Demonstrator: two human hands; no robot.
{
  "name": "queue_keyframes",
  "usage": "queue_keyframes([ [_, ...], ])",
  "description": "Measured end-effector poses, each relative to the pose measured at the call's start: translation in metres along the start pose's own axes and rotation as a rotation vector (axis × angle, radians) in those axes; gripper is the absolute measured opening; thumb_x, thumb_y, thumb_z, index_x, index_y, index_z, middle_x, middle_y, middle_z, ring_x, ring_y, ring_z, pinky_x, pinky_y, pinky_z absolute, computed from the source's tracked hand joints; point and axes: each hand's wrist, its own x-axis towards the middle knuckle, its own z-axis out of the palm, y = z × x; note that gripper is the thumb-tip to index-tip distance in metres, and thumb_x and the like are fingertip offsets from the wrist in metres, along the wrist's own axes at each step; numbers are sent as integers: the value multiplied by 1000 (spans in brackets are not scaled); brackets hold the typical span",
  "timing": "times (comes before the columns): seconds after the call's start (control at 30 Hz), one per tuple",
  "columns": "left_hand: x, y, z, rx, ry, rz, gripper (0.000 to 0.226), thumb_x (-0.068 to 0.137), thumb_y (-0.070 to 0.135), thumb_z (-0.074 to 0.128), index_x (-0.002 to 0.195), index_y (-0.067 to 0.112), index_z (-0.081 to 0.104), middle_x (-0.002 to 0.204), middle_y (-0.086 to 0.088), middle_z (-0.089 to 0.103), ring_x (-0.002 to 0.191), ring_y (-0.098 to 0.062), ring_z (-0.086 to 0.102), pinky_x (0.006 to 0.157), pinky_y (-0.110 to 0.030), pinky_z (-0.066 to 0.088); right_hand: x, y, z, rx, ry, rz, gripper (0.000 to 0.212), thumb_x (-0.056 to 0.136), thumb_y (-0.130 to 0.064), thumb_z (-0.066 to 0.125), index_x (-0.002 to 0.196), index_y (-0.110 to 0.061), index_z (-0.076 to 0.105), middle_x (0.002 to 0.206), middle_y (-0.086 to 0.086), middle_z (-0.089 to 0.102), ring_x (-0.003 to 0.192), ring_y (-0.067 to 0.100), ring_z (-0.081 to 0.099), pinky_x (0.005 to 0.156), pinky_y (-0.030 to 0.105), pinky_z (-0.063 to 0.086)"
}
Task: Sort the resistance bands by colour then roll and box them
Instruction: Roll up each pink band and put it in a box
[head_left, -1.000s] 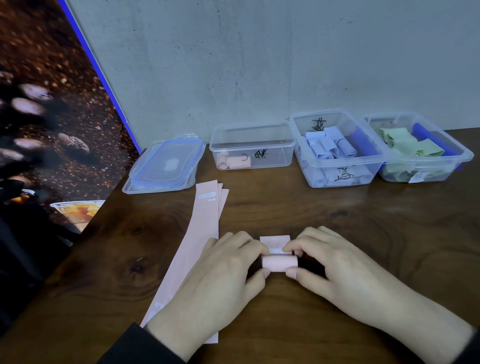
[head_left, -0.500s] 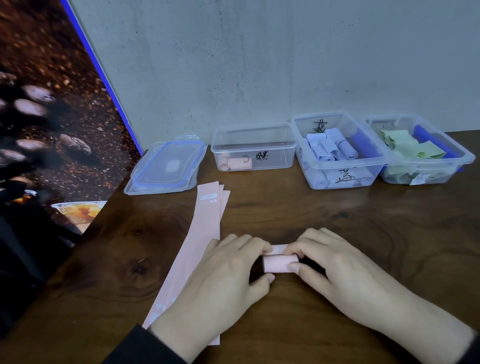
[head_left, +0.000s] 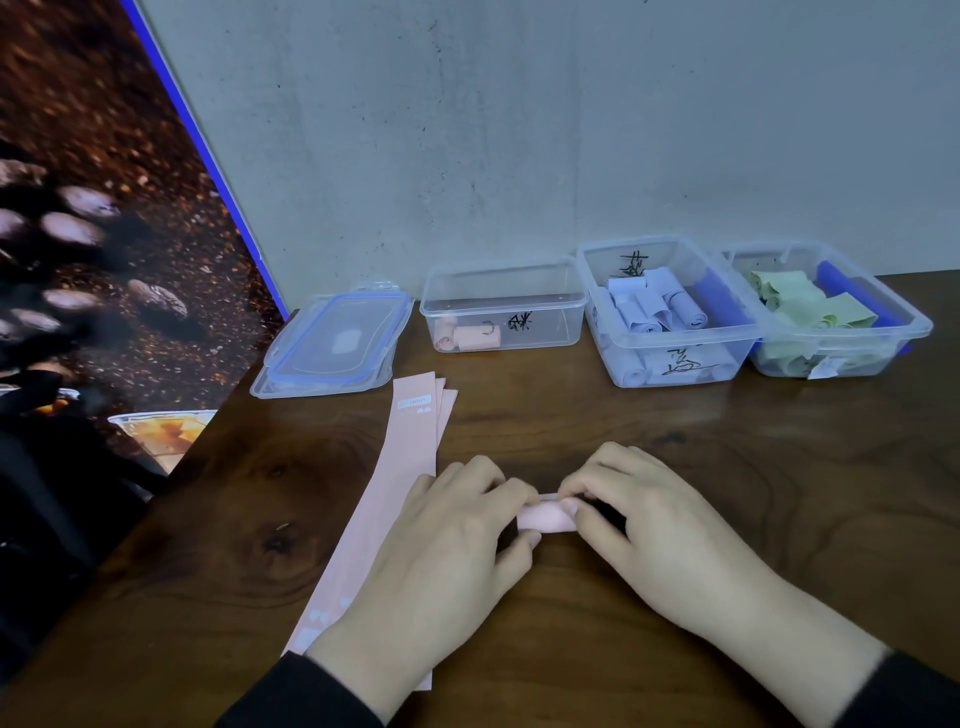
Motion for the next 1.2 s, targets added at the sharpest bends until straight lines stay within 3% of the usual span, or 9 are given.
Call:
queue_keyframes([
  [0.13, 2, 0, 5, 65, 24, -36, 30, 98, 53, 44, 125, 46, 54, 104, 19, 45, 97, -5, 45, 89, -26, 39, 4, -2, 0, -54, -2, -27, 31, 98, -47, 48, 118, -33, 66, 110, -23, 49, 101, 1, 48, 90, 25, 45],
  [0.3, 3, 0, 7, 105, 18, -82, 40, 94, 58, 41, 130, 45, 51, 108, 19, 48, 98, -5, 48, 85, -26, 41, 7, -3, 3, -79, -58, -62, 29, 94, -48, 50, 116, -37, 65, 109, -24, 46, 100, 0, 43, 90, 28, 40],
  [0.47, 5, 1, 7, 106, 21, -94, 31, 94, 54, 45, 123, 47, 51, 107, 22, 49, 97, -5, 49, 84, -27, 44, 14, -2, 9, -105, -20, -48, 20, 93, -37, 67, 113, -35, 67, 106, -21, 51, 97, 4, 48, 85, 29, 41],
  [0.73, 12, 5, -5, 58, -32, -103, 28, 94, 56, 47, 118, 44, 56, 108, 23, 51, 98, -3, 48, 87, -27, 43, 10, -9, 2, -65, -60, -48, 22, 99, -49, 42, 110, -41, 61, 105, -24, 48, 98, 1, 44, 95, 28, 37],
  [0.87, 19, 7, -24, -183, -72, -161, 25, 95, 40, 63, 119, 44, 57, 96, 28, 55, 92, 1, 53, 81, -13, 42, 10, -12, -6, 107, -28, 32, 20, 100, -50, 48, 114, -43, 60, 108, -27, 51, 104, -3, 47, 94, 23, 39],
  [1.03, 37, 10, -42, -366, -74, -126, 33, 94, 29, 68, 123, 44, 62, 99, 25, 59, 92, -2, 57, 81, -13, 44, 12, -9, -19, 377, -8, 182, 23, 95, -40, 65, 117, -46, 63, 111, -26, 61, 106, -4, 56, 81, 14, 43],
  [1.2, 66, 16, -55, -403, -99, -22, 35, 94, 28, 68, 125, 42, 65, 95, 17, 57, 85, -3, 54, 77, -11, 40, 24, -4, -44, 572, 65, 242, 12, 90, -27, 72, 93, -37, 77, 99, -15, 69, 94, 4, 64, 76, 15, 44],
])
